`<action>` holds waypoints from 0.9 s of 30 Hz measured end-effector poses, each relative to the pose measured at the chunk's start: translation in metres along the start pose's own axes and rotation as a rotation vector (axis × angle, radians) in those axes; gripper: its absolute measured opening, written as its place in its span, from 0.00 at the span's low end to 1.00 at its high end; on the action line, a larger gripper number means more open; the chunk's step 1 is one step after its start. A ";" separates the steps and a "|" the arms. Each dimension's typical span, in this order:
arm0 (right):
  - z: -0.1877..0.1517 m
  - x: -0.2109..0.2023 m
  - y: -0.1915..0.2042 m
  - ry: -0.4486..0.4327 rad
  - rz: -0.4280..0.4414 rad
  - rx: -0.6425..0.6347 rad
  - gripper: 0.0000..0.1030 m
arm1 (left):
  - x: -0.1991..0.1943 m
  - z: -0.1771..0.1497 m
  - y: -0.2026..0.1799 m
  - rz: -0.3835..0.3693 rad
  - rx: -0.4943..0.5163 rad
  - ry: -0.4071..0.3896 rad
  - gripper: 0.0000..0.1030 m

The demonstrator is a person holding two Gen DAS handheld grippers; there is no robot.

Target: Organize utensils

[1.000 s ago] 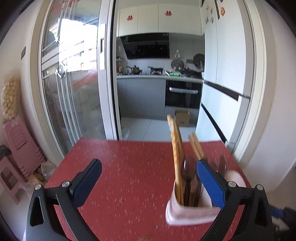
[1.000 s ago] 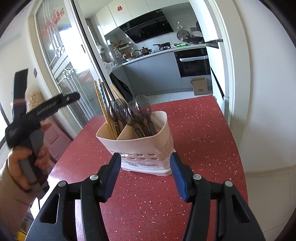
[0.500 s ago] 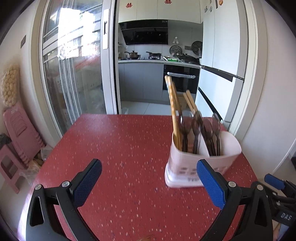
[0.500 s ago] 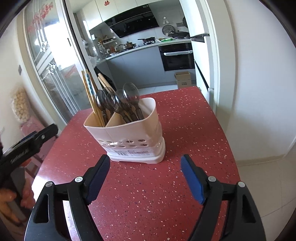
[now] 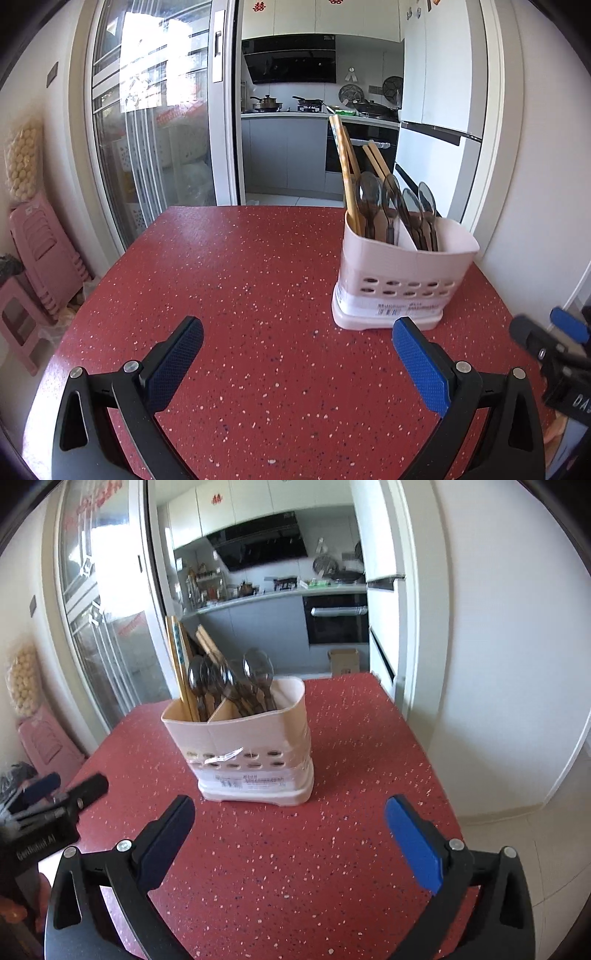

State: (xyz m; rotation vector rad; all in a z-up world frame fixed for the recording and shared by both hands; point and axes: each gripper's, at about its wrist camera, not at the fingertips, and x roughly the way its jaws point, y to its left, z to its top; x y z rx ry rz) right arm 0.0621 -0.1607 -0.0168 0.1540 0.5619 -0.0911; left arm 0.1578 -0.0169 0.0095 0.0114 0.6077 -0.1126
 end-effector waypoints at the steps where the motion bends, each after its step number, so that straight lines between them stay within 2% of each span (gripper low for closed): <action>1: -0.001 -0.002 0.001 -0.017 -0.010 -0.001 1.00 | 0.000 -0.003 0.000 0.002 -0.003 -0.001 1.00; 7: -0.009 -0.006 0.005 -0.038 -0.019 -0.018 1.00 | -0.001 -0.018 0.003 0.005 -0.013 -0.007 1.00; 16: -0.024 -0.013 0.010 -0.107 -0.065 -0.051 1.00 | -0.013 -0.034 0.005 0.017 -0.011 -0.078 1.00; 21: -0.029 -0.015 0.008 -0.131 -0.103 -0.057 1.00 | -0.013 -0.037 0.007 0.023 -0.017 -0.080 1.00; 27: -0.029 -0.015 0.004 -0.138 -0.116 -0.054 1.00 | -0.016 -0.037 -0.001 0.030 0.021 -0.103 1.00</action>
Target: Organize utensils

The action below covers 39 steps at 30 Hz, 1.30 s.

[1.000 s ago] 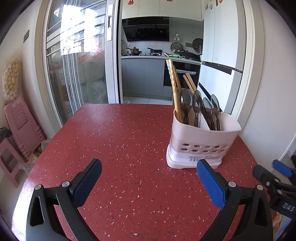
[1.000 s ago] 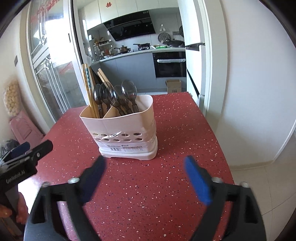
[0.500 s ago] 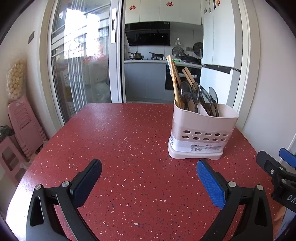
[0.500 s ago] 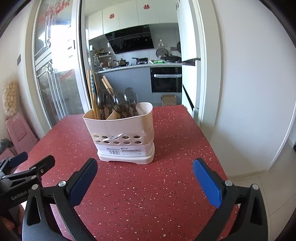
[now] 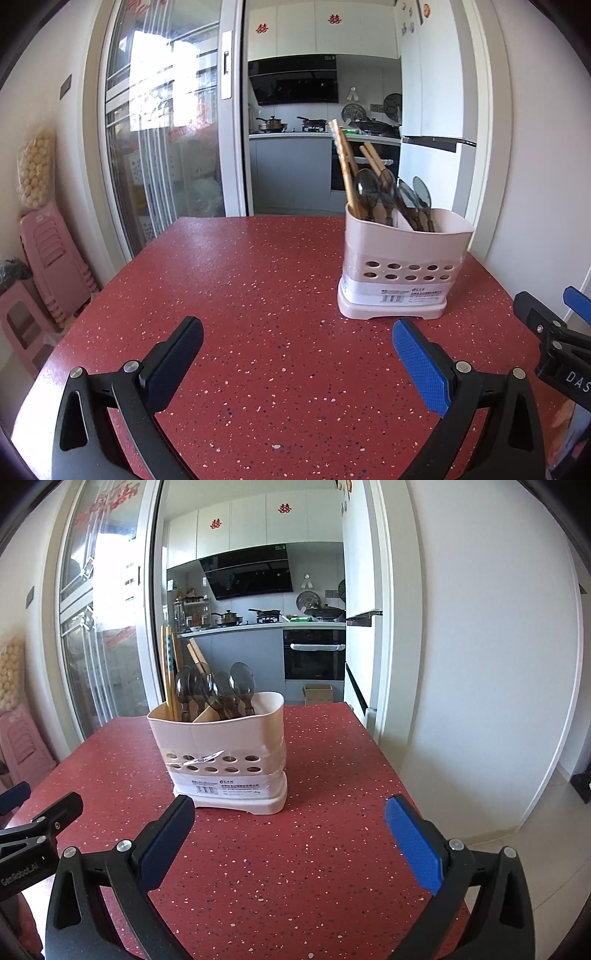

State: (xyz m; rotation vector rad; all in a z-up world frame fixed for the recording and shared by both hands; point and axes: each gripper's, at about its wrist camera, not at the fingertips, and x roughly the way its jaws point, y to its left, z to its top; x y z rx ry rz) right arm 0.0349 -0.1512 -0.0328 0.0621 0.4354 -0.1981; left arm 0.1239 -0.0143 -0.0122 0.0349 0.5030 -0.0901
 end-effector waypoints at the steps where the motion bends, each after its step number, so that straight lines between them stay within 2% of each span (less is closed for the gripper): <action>1: 0.000 0.000 0.000 0.000 0.000 -0.001 1.00 | 0.000 0.000 -0.002 0.002 0.008 -0.002 1.00; 39: 0.001 0.000 -0.003 0.004 0.007 0.001 1.00 | 0.005 -0.004 -0.010 -0.002 0.022 0.023 1.00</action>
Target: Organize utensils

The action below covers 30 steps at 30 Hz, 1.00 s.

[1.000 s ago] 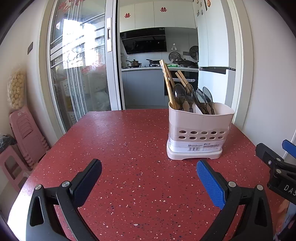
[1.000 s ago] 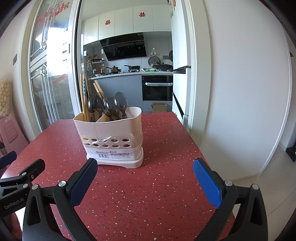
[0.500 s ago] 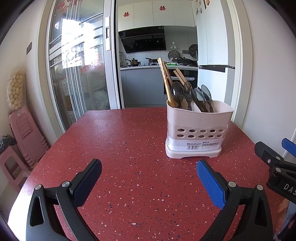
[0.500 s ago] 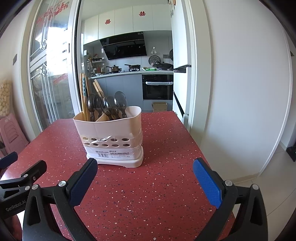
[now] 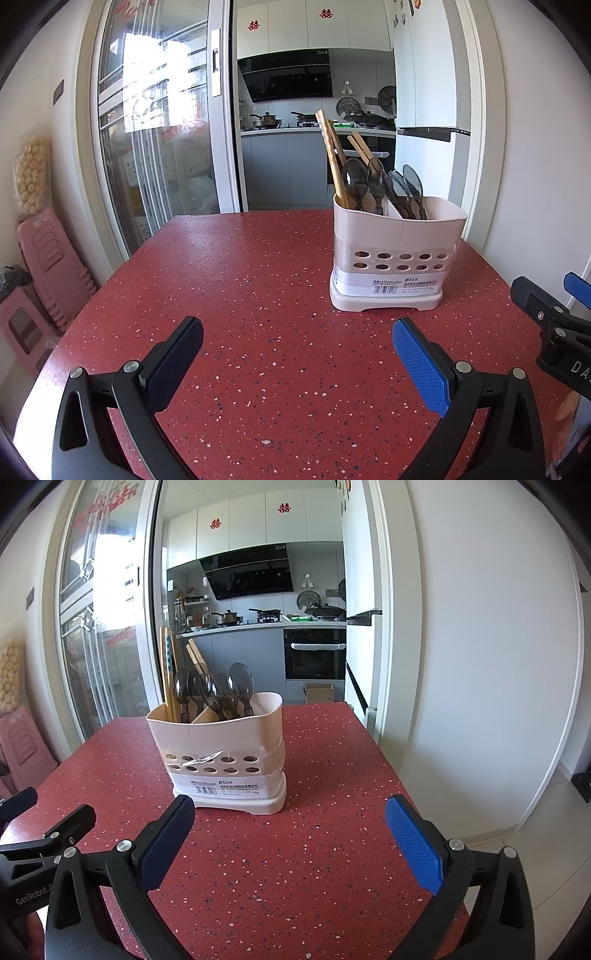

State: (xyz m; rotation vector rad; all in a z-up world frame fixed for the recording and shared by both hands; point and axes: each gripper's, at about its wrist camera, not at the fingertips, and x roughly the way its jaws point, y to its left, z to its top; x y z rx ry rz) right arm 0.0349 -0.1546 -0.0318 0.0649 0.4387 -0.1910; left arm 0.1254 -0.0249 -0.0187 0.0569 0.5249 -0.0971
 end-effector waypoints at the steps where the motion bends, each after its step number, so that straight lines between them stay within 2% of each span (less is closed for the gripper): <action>1: 0.000 0.000 0.000 0.000 -0.001 0.000 1.00 | 0.000 0.000 0.000 0.000 -0.001 0.000 1.00; 30: 0.002 -0.002 0.001 -0.003 0.001 -0.002 1.00 | -0.002 -0.002 -0.001 -0.004 -0.008 0.010 1.00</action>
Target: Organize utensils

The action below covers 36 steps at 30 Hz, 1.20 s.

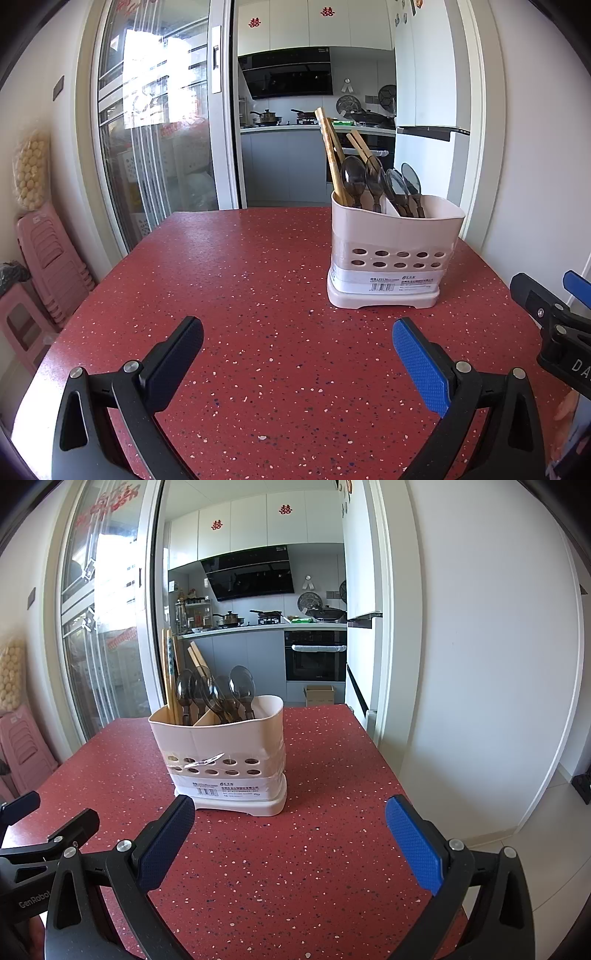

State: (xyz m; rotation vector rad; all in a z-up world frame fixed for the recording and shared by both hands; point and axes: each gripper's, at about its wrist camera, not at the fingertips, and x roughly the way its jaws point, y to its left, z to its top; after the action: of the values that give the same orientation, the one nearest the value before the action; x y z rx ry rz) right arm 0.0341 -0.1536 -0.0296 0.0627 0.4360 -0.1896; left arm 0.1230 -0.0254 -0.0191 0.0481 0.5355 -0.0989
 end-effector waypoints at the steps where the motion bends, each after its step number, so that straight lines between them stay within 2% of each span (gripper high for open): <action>1: 0.000 0.000 0.000 0.000 -0.001 0.000 1.00 | 0.000 0.000 0.000 0.001 0.001 0.001 1.00; 36: 0.003 -0.002 0.001 -0.002 0.005 -0.004 1.00 | -0.001 -0.001 0.001 0.002 -0.009 0.011 1.00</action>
State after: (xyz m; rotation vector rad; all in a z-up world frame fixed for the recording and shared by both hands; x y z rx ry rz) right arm 0.0336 -0.1527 -0.0256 0.0600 0.4340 -0.1836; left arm 0.1220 -0.0246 -0.0193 0.0401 0.5471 -0.0945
